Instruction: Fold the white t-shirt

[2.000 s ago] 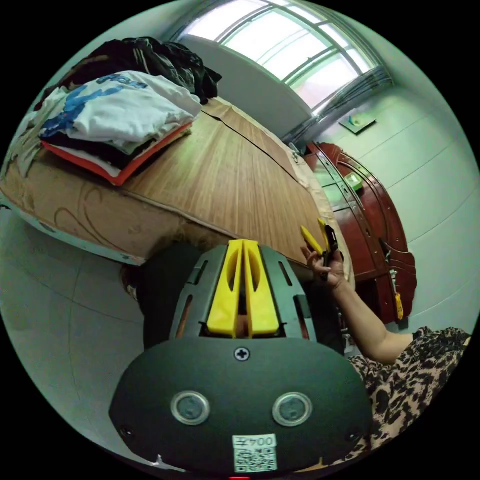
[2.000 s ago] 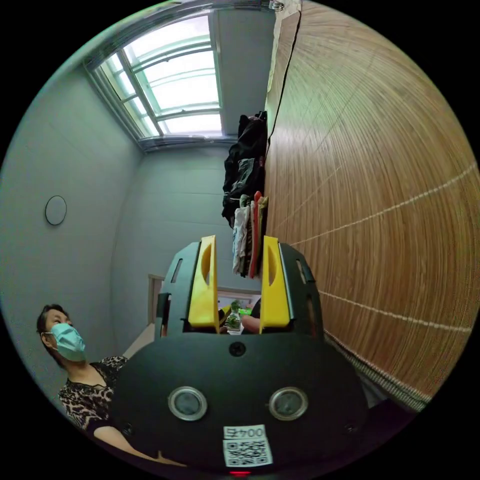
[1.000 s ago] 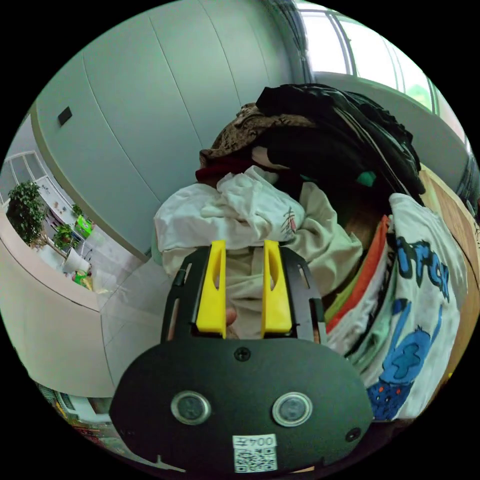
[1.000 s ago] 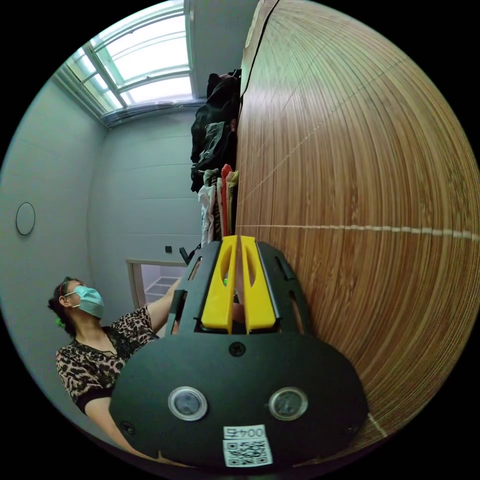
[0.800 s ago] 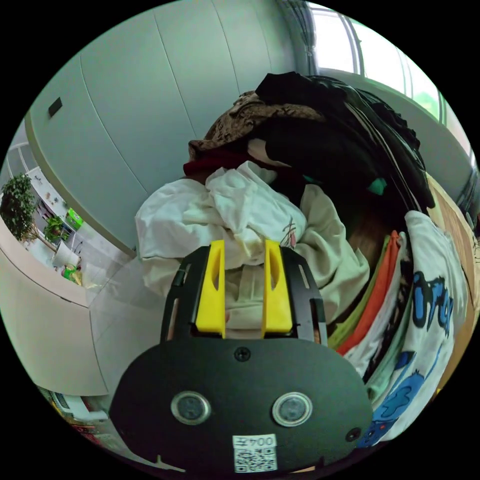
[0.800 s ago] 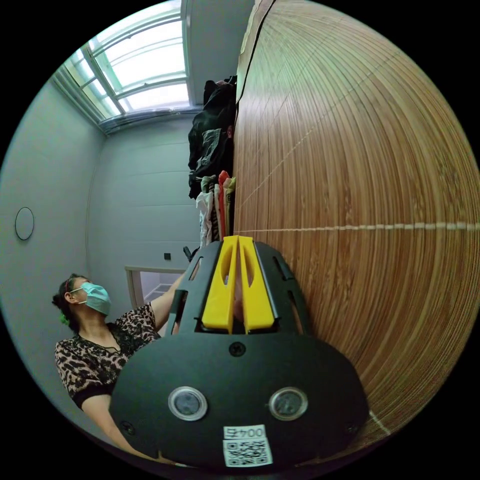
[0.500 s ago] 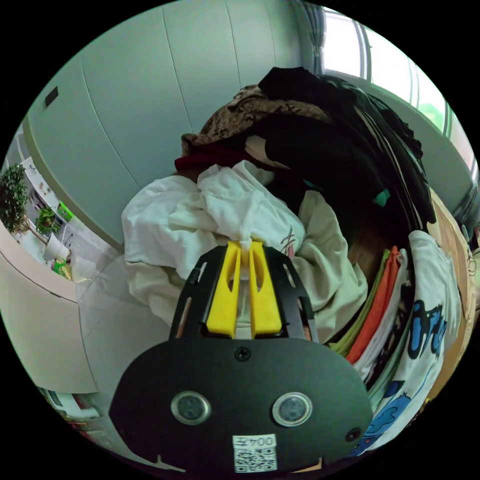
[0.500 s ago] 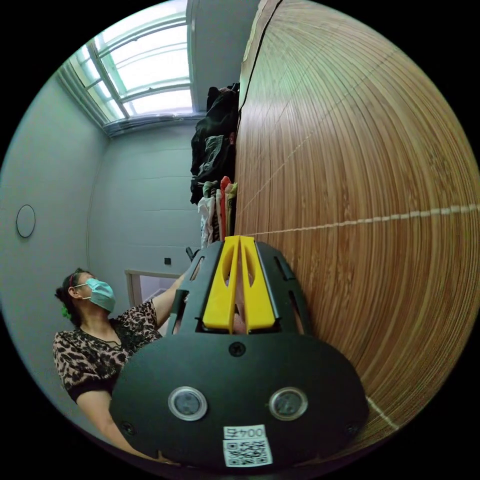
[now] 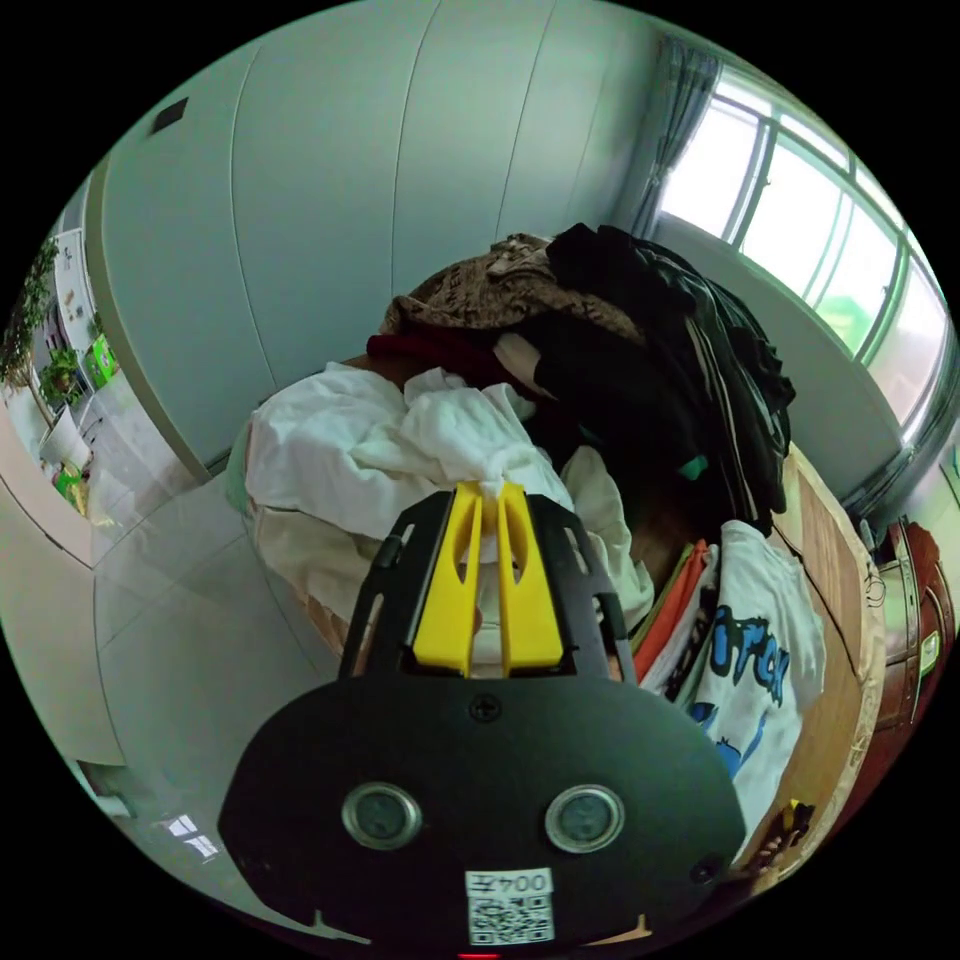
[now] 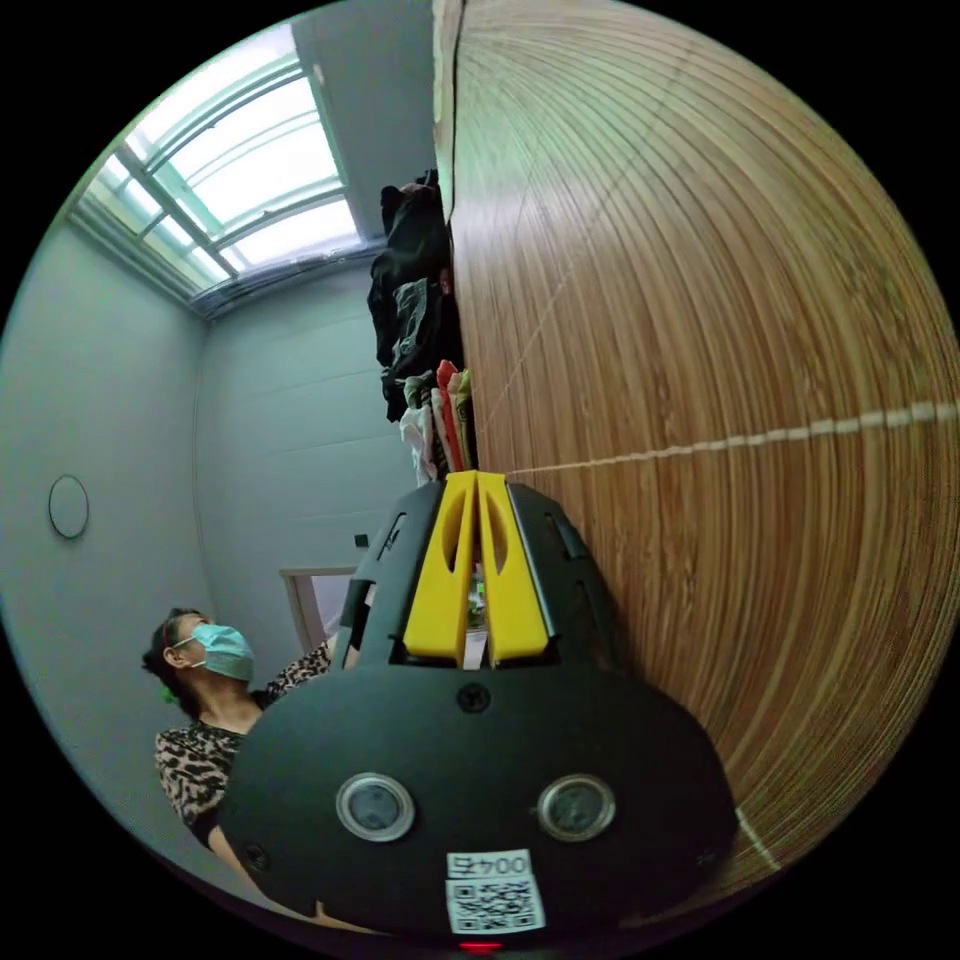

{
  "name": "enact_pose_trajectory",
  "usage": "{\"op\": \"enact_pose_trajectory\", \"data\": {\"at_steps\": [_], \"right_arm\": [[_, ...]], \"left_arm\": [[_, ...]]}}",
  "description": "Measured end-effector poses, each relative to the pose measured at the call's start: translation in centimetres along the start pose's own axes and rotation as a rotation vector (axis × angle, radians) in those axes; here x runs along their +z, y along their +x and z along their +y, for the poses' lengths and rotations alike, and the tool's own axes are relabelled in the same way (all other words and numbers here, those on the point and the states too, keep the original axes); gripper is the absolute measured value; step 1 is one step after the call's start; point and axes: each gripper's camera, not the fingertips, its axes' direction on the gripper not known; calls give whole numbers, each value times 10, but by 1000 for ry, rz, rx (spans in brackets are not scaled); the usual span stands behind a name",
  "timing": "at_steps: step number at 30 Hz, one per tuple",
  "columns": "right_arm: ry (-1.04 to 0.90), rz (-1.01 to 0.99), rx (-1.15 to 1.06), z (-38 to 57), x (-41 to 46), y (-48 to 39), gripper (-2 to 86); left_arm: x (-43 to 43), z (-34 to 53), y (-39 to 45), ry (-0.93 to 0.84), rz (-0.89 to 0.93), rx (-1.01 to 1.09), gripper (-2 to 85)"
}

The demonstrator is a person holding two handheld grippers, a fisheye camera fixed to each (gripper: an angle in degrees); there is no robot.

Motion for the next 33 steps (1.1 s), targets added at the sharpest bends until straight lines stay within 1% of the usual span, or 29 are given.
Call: {"op": "enact_pose_trajectory", "data": {"at_steps": [2,5,11,17,20,23,26,28,29,31,33], "right_arm": [[14,-4,0,2,-3,1,-8],[17,-9,12,5,-6,3,-8],[37,28,-63,17,-11,2,-8],[38,47,-81,28,-16,3,-8],[-19,49,-82,31,-17,4,-8],[-39,79,-133,38,-17,1,-8],[-54,86,-149,45,-17,1,-8],[-64,87,-153,48,-18,1,-8],[-74,89,-155,51,-18,1,-8],[-95,87,-156,55,-17,1,-8],[-107,83,-170,60,-16,-2,-7]], "left_arm": [[-11,-2,-5,16,14,-7,22],[-46,-7,-14,90,46,-19,22],[-115,-24,-20,186,98,-21,21],[-223,-39,3,338,142,14,17],[-287,-43,21,415,219,33,16],[-381,-37,64,539,327,138,16],[-453,-28,108,620,416,259,15],[-524,-13,156,695,520,377,15],[-555,-6,180,711,595,415,15],[-593,5,217,703,685,467,15],[-619,18,260,675,721,524,16]]}}
